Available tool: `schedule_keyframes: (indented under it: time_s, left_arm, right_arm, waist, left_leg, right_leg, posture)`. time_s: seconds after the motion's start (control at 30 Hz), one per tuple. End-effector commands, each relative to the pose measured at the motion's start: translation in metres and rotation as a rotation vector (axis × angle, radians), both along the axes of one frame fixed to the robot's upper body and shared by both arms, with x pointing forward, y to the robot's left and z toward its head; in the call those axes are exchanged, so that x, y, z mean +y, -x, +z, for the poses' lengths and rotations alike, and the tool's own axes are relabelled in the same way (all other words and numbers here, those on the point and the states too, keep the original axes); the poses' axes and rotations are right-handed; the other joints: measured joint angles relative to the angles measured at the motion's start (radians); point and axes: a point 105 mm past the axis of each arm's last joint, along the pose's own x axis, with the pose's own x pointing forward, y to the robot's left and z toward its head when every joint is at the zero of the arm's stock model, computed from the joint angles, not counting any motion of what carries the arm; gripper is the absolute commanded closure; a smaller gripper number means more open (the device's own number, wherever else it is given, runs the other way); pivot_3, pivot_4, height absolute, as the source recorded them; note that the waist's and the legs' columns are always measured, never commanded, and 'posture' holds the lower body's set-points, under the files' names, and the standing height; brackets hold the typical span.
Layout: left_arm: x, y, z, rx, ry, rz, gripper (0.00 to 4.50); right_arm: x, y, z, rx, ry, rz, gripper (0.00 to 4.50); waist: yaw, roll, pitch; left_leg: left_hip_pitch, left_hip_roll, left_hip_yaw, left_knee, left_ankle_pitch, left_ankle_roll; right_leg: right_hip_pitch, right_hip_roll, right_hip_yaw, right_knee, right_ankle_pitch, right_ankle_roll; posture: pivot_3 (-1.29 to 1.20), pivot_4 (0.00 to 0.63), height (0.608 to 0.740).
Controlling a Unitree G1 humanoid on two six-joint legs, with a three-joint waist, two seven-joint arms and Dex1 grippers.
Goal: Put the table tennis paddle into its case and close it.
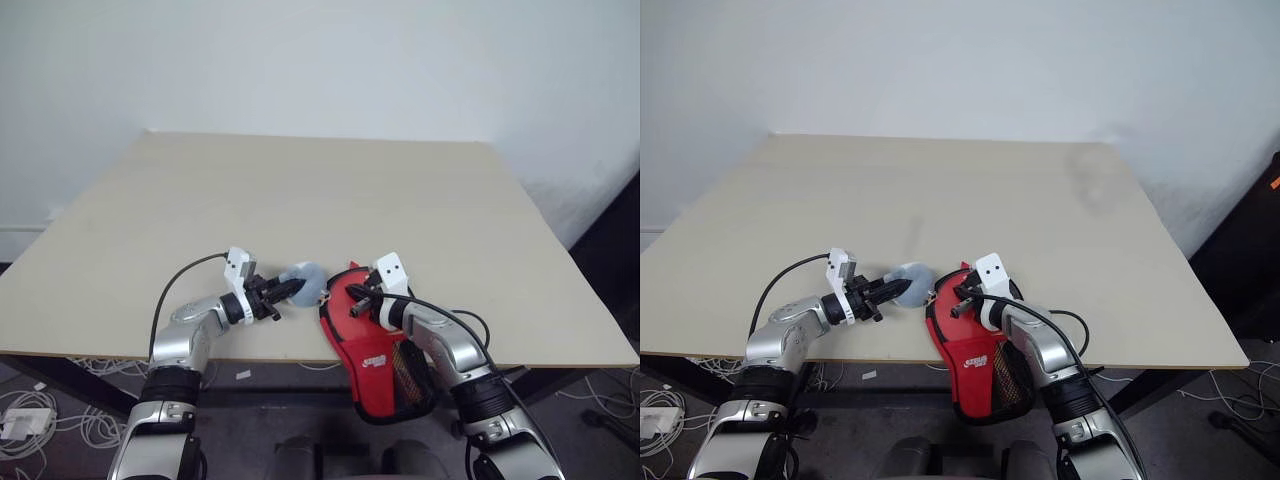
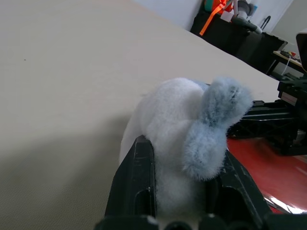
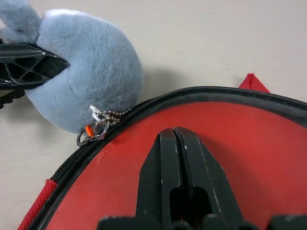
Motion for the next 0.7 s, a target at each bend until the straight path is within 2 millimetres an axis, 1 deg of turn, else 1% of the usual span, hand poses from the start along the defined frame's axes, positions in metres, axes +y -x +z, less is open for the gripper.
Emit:
schedule_keyframes:
  time_s: [0.03, 0.07, 0.17, 0.23, 0.27, 0.4, 0.5, 0.7]
  left_arm:
    - [-0.005, -0.004, 0.013, -0.030, -0.009, -0.030, 3.45]
    - [-0.004, -0.005, 0.014, -0.031, -0.009, -0.029, 3.45]
    - [-0.002, -0.008, 0.015, -0.019, -0.007, -0.033, 3.89]
    - [-0.003, -0.006, 0.014, -0.010, -0.011, -0.046, 4.35]
    - [-0.003, -0.006, 0.014, -0.015, -0.023, -0.046, 4.50]
    - [0.001, -0.012, 0.019, -0.044, -0.068, -0.031, 4.50]
    - [0.007, -0.021, 0.028, -0.082, -0.103, -0.016, 4.50]
    - [0.011, -0.031, 0.042, -0.140, -0.155, -0.037, 4.50]
  right_arm:
    - [-0.001, 0.003, -0.003, 0.015, 0.005, -0.003, 4.50]
    - [-0.001, 0.003, -0.003, 0.016, 0.005, -0.003, 4.50]
    - [0.000, 0.002, -0.003, 0.023, -0.004, -0.003, 4.50]
    - [0.000, 0.002, -0.003, 0.024, -0.006, -0.004, 4.50]
    - [0.000, 0.002, -0.003, 0.024, -0.006, -0.003, 4.50]
    - [0.001, 0.002, -0.003, 0.027, -0.006, -0.002, 4.50]
    - [0.002, 0.003, -0.004, 0.030, -0.007, 0.001, 4.50]
    - [0.004, 0.005, -0.005, 0.039, -0.007, 0.006, 4.50]
  waist:
    - [0.000, 0.000, 0.000]
    - [0.000, 0.000, 0.000]
    - [-0.001, 0.000, 0.000]
    - [-0.001, 0.000, 0.000]
    - [-0.001, 0.000, 0.000]
    - [-0.001, 0.000, 0.000]
    - [-0.002, 0.000, 0.000]
    - [-0.006, 0.000, 0.000]
  left_leg:
    - [0.000, 0.000, 0.000, 0.000, 0.000, 0.000]
    - [0.000, 0.000, 0.000, 0.000, 0.000, 0.000]
    - [0.000, 0.000, 0.000, 0.000, 0.000, 0.000]
    - [0.000, 0.000, 0.000, 0.000, 0.000, 0.000]
    - [0.000, 0.000, 0.000, 0.000, 0.000, 0.000]
    - [0.000, 0.000, 0.000, 0.000, 0.000, 0.000]
    - [0.000, 0.000, 0.000, 0.000, 0.000, 0.000]
    - [0.000, 0.000, 0.000, 0.000, 0.000, 0.000]
  right_leg:
    - [0.000, 0.000, 0.000, 0.000, 0.000, 0.000]
    - [0.000, 0.000, 0.000, 0.000, 0.000, 0.000]
    - [0.000, 0.000, 0.000, 0.000, 0.000, 0.000]
    - [0.000, 0.000, 0.000, 0.000, 0.000, 0.000]
    - [0.000, 0.000, 0.000, 0.000, 0.000, 0.000]
    - [0.000, 0.000, 0.000, 0.000, 0.000, 0.000]
    - [0.000, 0.000, 0.000, 0.000, 0.000, 0.000]
    - [0.000, 0.000, 0.000, 0.000, 0.000, 0.000]
  posture:
    - [0.00, 0.000, 0.740]
    - [0.00, 0.000, 0.740]
    - [0.00, 0.000, 0.740]
    - [0.00, 0.000, 0.740]
    - [0.00, 0.000, 0.740]
    - [0.00, 0.000, 0.740]
    - [0.00, 0.000, 0.740]
    - [0.00, 0.000, 0.740]
